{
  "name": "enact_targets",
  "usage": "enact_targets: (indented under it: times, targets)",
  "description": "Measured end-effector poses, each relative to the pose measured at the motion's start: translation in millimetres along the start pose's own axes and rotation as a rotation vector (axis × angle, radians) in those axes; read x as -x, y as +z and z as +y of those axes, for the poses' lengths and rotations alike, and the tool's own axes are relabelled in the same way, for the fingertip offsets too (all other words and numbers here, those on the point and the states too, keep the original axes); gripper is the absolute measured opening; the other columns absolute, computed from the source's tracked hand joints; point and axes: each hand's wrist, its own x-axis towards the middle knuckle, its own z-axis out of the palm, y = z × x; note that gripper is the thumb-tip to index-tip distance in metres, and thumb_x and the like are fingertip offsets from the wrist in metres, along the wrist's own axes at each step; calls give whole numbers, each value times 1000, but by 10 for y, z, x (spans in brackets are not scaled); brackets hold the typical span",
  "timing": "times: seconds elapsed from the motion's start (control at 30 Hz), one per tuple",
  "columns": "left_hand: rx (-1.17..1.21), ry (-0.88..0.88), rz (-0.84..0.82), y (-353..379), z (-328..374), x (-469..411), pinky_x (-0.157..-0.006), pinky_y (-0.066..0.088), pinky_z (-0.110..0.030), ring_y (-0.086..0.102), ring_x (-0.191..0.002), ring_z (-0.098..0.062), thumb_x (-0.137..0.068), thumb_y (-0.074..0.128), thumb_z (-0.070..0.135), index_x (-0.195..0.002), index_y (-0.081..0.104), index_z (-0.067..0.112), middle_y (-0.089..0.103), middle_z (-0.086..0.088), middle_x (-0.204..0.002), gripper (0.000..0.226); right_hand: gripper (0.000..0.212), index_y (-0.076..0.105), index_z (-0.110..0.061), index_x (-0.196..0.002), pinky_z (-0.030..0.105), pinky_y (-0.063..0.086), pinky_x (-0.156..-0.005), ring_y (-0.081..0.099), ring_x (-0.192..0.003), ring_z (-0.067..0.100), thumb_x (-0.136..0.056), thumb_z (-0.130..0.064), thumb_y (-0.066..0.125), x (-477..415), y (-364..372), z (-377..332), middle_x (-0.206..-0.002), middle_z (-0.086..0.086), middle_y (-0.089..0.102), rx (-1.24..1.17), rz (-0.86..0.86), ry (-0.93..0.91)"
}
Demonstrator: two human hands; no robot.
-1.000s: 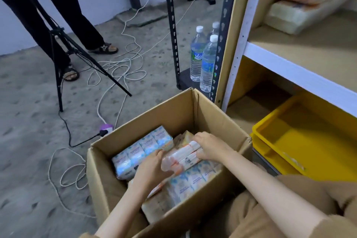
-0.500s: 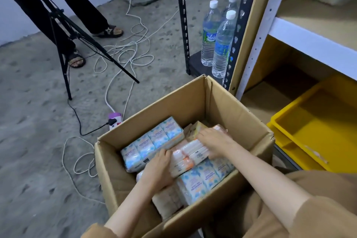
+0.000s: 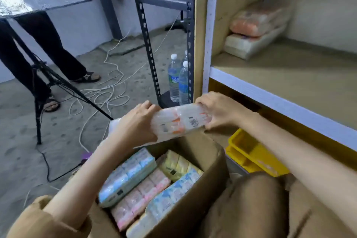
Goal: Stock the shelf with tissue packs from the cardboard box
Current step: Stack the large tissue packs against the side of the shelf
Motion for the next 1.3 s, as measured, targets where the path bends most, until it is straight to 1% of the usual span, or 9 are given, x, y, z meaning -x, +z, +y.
enact_targets:
  times: [0.13, 0.27, 0.4, 0.5, 0.73, 0.9, 1.0, 1.1, 1.3]
  targets:
    - [-41, 114, 162, -681, 583, -227, -77, 33, -24, 43, -121, -19, -74, 67, 23, -136, 39, 21, 44, -2, -129, 68, 64, 52, -5, -121, 24, 30, -88, 50, -114, 28, -64, -18, 77, 410, -834, 295, -121, 14, 57, 53, 190, 113]
    - [-23, 288, 226, -989, 1174, -639, -94, 46, -37, 45, -121, -23, -69, 70, 25, -136, 40, 21, 46, -4, -129, 73, 64, 56, -3, -115, 24, 31, -84, 52, -108, 30, -58, -15, 81, 875, -1376, 709, -114, 16, 60, 107, 286, 248]
    - [-2, 438, 214, -1001, 1854, -1111, -96, 48, -44, 46, -124, -25, -69, 71, 29, -137, 37, 26, 45, -3, -134, 76, 60, 56, -4, -116, 21, 29, -78, 51, -111, 29, -61, -11, 79, 1362, -1659, 1173, -115, 15, 59, 141, 293, 435]
    - [58, 535, 176, -886, 2350, -1423, -94, 46, -39, 51, -120, -31, -71, 71, 26, -134, 43, 18, 52, -10, -131, 69, 64, 55, -7, -117, 27, 37, -89, 53, -111, 27, -60, -16, 81, 1619, -1726, 1552, -117, 12, 59, 133, 197, 579]
    - [158, 447, -88, -511, 2842, -2071, -84, 45, -30, 55, -114, -31, -70, 76, 26, -126, 43, 9, 56, -14, -126, 67, 62, 49, -8, -126, 35, 41, -100, 47, -122, 28, -70, -16, 73, 1761, -1457, 2215, -131, 13, 52, 62, 40, 729]
    - [208, 387, -106, -536, 2763, -2475, -84, 48, -31, 61, -108, -26, -77, 71, 34, -124, 53, 9, 62, -12, -123, 56, 57, 44, -10, -133, 33, 31, -111, 41, -130, 25, -79, -18, 63, 1758, -1174, 2378, -141, 7, 46, 137, 318, 707]
    - [139, 352, -58, -516, 2728, -2662, -91, 49, -36, 59, -111, -31, -80, 66, 44, -122, 58, 10, 63, -15, -123, 54, 51, 53, -3, -124, 42, 45, -102, 53, -121, 32, -75, -5, 65, 1776, -851, 2395, -132, 15, 54, 58, 547, 668]
    - [61, 301, 54, -425, 2686, -2739, -90, 47, -39, 58, -111, -36, -88, 55, 42, -116, 61, 11, 63, -18, -121, 42, 42, 66, 6, -99, 34, 52, -84, 69, -93, 36, -58, -4, 67, 1718, -466, 2352, -105, 25, 68, -95, 541, 666]
    - [50, 347, 195, -113, 2598, -2623, -87, 47, -39, 56, -115, -35, -94, 46, 33, -126, 51, 11, 57, -13, -131, 39, 48, 49, -1, -129, 35, 36, -108, 44, -130, 28, -88, -25, 58, 1444, -265, 2190, -144, 12, 40, -228, 396, 764]
